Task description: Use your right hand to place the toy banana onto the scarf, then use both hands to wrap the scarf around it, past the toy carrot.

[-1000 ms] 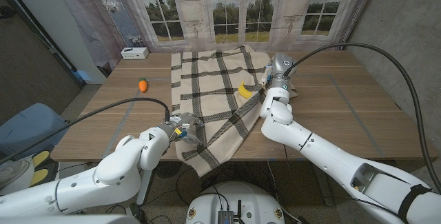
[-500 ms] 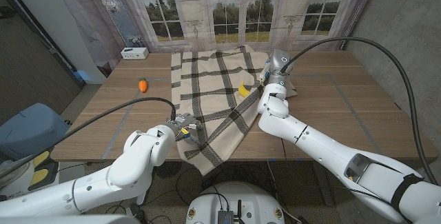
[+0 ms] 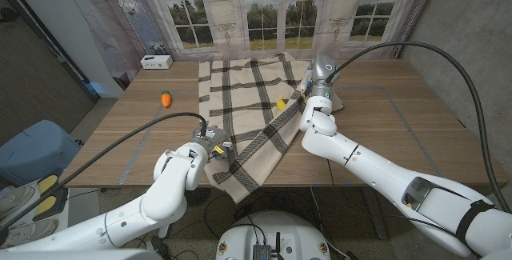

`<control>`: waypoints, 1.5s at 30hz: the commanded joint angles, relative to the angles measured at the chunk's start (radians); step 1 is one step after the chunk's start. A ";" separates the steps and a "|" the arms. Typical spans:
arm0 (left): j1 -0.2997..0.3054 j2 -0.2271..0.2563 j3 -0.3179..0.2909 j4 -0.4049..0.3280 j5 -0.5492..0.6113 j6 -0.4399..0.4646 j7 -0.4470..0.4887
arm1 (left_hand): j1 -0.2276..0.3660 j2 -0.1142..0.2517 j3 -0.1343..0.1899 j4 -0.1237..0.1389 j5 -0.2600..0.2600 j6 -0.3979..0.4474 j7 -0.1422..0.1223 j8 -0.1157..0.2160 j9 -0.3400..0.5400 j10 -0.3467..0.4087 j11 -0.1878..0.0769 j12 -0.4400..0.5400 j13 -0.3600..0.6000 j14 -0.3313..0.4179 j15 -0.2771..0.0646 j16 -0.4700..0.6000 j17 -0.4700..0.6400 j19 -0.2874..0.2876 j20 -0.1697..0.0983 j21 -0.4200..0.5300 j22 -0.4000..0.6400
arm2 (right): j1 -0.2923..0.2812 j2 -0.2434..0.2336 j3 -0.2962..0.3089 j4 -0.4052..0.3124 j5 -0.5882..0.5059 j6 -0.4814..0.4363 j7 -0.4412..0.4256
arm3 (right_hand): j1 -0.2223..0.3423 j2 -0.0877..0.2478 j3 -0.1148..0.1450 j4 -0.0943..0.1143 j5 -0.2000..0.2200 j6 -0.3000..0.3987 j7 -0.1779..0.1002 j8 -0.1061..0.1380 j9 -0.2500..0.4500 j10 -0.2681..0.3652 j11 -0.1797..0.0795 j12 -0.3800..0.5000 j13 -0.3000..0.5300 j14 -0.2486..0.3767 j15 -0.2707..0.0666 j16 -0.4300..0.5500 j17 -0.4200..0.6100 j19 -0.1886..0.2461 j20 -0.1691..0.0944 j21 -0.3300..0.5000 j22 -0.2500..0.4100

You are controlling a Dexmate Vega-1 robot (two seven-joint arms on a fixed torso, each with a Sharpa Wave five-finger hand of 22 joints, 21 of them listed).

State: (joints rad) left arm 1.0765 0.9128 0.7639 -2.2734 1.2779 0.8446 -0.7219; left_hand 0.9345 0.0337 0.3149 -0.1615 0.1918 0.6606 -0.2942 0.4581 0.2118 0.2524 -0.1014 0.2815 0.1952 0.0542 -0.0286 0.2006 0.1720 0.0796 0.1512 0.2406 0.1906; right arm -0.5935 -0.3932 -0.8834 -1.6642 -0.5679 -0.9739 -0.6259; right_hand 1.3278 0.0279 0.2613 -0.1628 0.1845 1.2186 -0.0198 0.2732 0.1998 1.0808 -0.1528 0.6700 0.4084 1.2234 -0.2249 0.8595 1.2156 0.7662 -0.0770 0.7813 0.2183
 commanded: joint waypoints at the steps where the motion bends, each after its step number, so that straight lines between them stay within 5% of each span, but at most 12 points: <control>1: 0.090 -0.100 -0.048 0.131 0.077 -0.006 0.114 | 0.079 0.040 0.025 -0.005 -0.013 0.399 0.264 0.035 -0.007 0.120 -0.016 0.019 -0.002 0.089 -0.044 0.011 0.001 0.053 -0.012 0.013 0.000 | 0.007 -0.017 -0.011 -0.004 -0.003 0.017 0.004 | -0.009 -0.002 0.009 0.002 -0.003 0.009 0.001 -0.003 0.003 0.115 0.090 0.006 0.074 -0.004 0.002 0.009 0.005 -0.003 0.002 0.009 -0.002; 3: 0.136 -0.113 -0.110 0.098 -0.025 0.005 0.186 | -0.049 0.031 -0.040 0.066 -0.013 0.246 0.272 -0.040 -0.001 0.086 0.000 -0.017 0.002 0.098 -0.013 -0.002 0.006 0.039 -0.003 -0.001 0.002 | 0.012 -0.016 -0.015 0.002 -0.006 0.019 0.007 | -0.009 -0.002 0.010 0.002 -0.003 0.010 0.000 -0.003 0.004 0.116 0.089 0.006 0.075 -0.005 0.002 0.009 0.006 -0.003 0.001 0.010 -0.002; 5: 0.180 -0.106 -0.183 0.052 -0.158 -0.016 0.254 | -0.138 0.009 -0.088 0.096 -0.005 0.085 0.281 -0.110 0.007 0.003 0.036 -0.062 0.007 0.036 0.029 -0.020 0.010 -0.025 0.042 -0.026 0.006 | 0.016 -0.014 -0.016 0.008 -0.006 0.020 0.009 | -0.009 -0.003 0.011 0.001 -0.003 0.012 -0.002 -0.004 0.004 0.117 0.091 0.006 0.075 -0.005 0.002 0.009 0.007 -0.004 0.001 0.012 -0.002; 8: 0.204 -0.083 -0.226 -0.020 -0.247 -0.010 0.263 | -0.268 -0.039 -0.160 0.137 0.012 -0.135 0.299 -0.187 0.031 -0.128 0.102 -0.090 0.014 -0.052 0.102 -0.018 0.016 -0.112 0.063 -0.041 0.013 | 0.024 -0.012 -0.020 0.014 -0.008 0.020 0.016 | -0.009 -0.004 0.012 0.001 -0.004 0.013 -0.001 -0.005 0.004 0.118 0.092 0.005 0.075 -0.005 0.002 0.010 0.008 -0.005 0.001 0.014 -0.003; 12: 0.224 -0.038 -0.254 -0.127 -0.311 -0.005 0.267 | -0.348 -0.074 -0.210 0.167 0.025 -0.238 0.313 -0.218 0.044 -0.184 0.127 -0.088 0.019 -0.101 0.136 -0.020 0.018 -0.152 0.064 -0.040 0.017 | 0.033 0.001 -0.021 0.028 -0.010 0.020 0.011 | -0.009 -0.004 0.013 0.001 -0.003 0.014 -0.001 -0.006 0.004 0.117 0.092 0.005 0.077 -0.005 0.002 0.011 0.008 -0.005 0.001 0.016 -0.003; 22: 0.326 0.019 -0.334 -0.223 -0.459 -0.036 0.495 | -0.377 -0.101 -0.239 0.175 0.038 -0.233 0.334 -0.210 0.053 -0.190 0.161 -0.079 0.021 -0.118 0.168 -0.015 0.017 -0.165 0.064 -0.035 0.019 | 0.043 0.006 -0.026 0.026 -0.017 0.026 0.011 | -0.010 -0.006 0.016 0.001 -0.004 0.016 0.000 -0.009 0.004 0.118 0.093 0.003 0.077 -0.005 0.002 0.013 0.010 -0.009 0.001 0.022 -0.005; 28: 0.278 0.051 -0.215 -0.246 -0.283 0.054 0.470 | -0.363 -0.106 -0.242 0.166 0.046 -0.266 0.319 -0.217 0.057 -0.197 0.157 -0.078 0.022 -0.116 0.172 -0.013 0.016 -0.155 0.064 -0.028 0.021 | 0.041 0.010 -0.021 0.020 -0.020 0.030 0.004 | -0.011 -0.007 0.019 0.001 -0.004 0.020 0.001 -0.011 0.004 0.120 0.093 0.001 0.077 -0.006 0.002 0.015 0.010 -0.010 0.001 0.027 -0.006; 36: 0.206 0.009 -0.101 -0.212 0.067 0.079 0.203 | -0.336 -0.123 -0.247 0.148 0.057 -0.285 0.306 -0.216 0.062 -0.209 0.153 -0.079 0.022 -0.121 0.183 -0.014 0.015 -0.146 0.064 -0.022 0.021 | 0.039 0.009 -0.017 0.018 -0.016 0.048 0.005 | -0.013 -0.009 0.022 0.001 -0.004 0.018 0.003 -0.016 0.005 0.121 0.092 0.000 0.080 -0.006 0.002 0.016 0.011 -0.014 0.000 0.033 -0.007; 45: 0.194 -0.104 -0.135 -0.124 0.189 -0.045 0.012 | -0.298 -0.133 -0.248 0.126 0.071 -0.292 0.304 -0.209 0.067 -0.224 0.155 -0.079 0.023 -0.138 0.188 -0.016 0.014 -0.143 0.063 -0.020 0.021 | 0.029 0.002 -0.002 0.009 -0.011 0.063 -0.001 | -0.014 -0.009 0.027 0.001 -0.004 0.018 0.002 -0.020 0.006 0.121 0.093 -0.003 0.081 -0.007 0.002 0.019 0.011 -0.017 0.000 0.040 -0.009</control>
State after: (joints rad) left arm 1.2973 0.9011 0.6209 -2.4648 1.2509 0.8878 -0.4960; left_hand 0.6180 -0.0963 0.0656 -0.0264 0.2553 0.3676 0.0107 0.2468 0.2768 0.0380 0.0538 0.1999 0.2167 -0.0747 0.1560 0.1859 0.1860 -0.0679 0.2124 0.2156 0.2072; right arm -0.5548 -0.3861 -0.8976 -1.6465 -0.5843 -0.9265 -0.6198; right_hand 1.3187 0.0181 0.2775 -0.1631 0.1810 1.2294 -0.0202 0.2541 0.2033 1.0900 -0.1554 0.6669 0.4084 1.2235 -0.2250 0.8730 1.2248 0.7554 -0.0767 0.8137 0.2091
